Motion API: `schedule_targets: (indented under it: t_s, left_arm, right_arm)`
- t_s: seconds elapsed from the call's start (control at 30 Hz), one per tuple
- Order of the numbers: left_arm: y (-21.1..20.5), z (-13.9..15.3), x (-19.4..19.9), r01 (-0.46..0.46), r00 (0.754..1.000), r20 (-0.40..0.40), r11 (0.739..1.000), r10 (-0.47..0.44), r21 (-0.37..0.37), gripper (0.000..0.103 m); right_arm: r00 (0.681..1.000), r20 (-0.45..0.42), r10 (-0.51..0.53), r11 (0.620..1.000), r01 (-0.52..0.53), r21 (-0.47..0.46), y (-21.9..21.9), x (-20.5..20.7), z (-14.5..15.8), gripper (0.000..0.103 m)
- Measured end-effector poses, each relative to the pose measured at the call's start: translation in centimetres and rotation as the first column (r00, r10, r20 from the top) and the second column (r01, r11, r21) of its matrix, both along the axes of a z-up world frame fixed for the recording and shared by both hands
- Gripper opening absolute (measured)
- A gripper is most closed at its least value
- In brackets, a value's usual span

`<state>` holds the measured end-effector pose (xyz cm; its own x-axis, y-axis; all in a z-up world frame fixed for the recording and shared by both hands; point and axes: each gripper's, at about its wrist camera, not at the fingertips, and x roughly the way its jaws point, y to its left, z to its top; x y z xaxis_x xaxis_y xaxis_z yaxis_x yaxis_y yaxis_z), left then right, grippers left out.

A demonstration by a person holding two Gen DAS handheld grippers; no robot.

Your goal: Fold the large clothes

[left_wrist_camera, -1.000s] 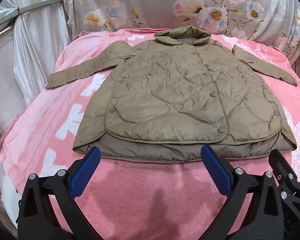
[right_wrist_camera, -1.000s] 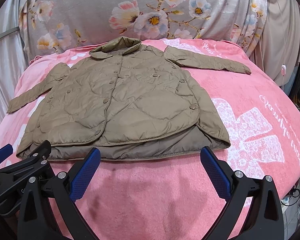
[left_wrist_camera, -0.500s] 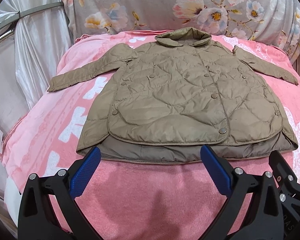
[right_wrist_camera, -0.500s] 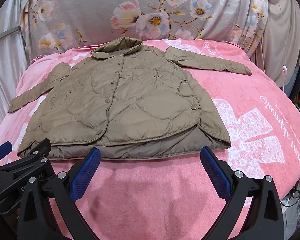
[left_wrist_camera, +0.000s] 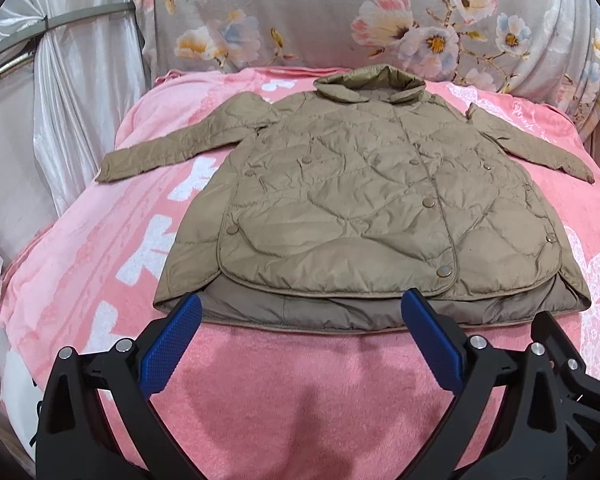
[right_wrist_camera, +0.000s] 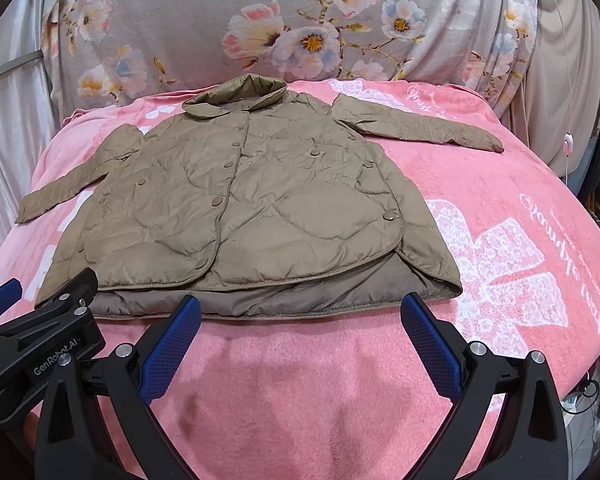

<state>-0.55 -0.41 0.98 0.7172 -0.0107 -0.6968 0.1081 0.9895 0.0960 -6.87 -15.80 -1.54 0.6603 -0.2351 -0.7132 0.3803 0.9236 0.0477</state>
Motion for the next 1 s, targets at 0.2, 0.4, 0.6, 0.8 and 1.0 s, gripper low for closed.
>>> schedule_targets:
  t_s: [0.2,0.4,0.6,0.8,1.0]
  left_arm:
    - [0.24,-0.59,0.39,-0.006,0.999,-0.047,1.000,0.006,-0.010,0.098]
    - [0.31,-0.56,0.38,0.000,0.999,-0.045,1.000,0.000,-0.012,0.098]
    - [0.22,-0.55,0.41,0.004,0.999,-0.043,1.000,-0.004,-0.009,0.098]
    - [0.25,-0.54,0.40,0.003,0.999,-0.042,1.000,-0.004,-0.009,0.098]
    - [0.22,-0.52,0.40,0.002,0.999,-0.043,1.000,-0.003,-0.010,0.098]
  right_arm:
    - [1.000,-0.002,0.011,1.000,-0.011,-0.011,0.38,0.03,-0.01,0.098]
    - [1.000,-0.001,0.011,1.000,-0.011,-0.012,0.38,0.04,-0.05,0.098]
    - [1.000,-0.002,0.012,1.000,-0.012,-0.011,0.33,0.05,-0.02,0.098]
    - [1.000,-0.002,0.012,1.000,-0.012,-0.010,0.36,0.08,-0.01,0.098]
    - [1.000,-0.002,0.012,1.000,-0.012,-0.010,0.40,0.12,0.04,0.098]
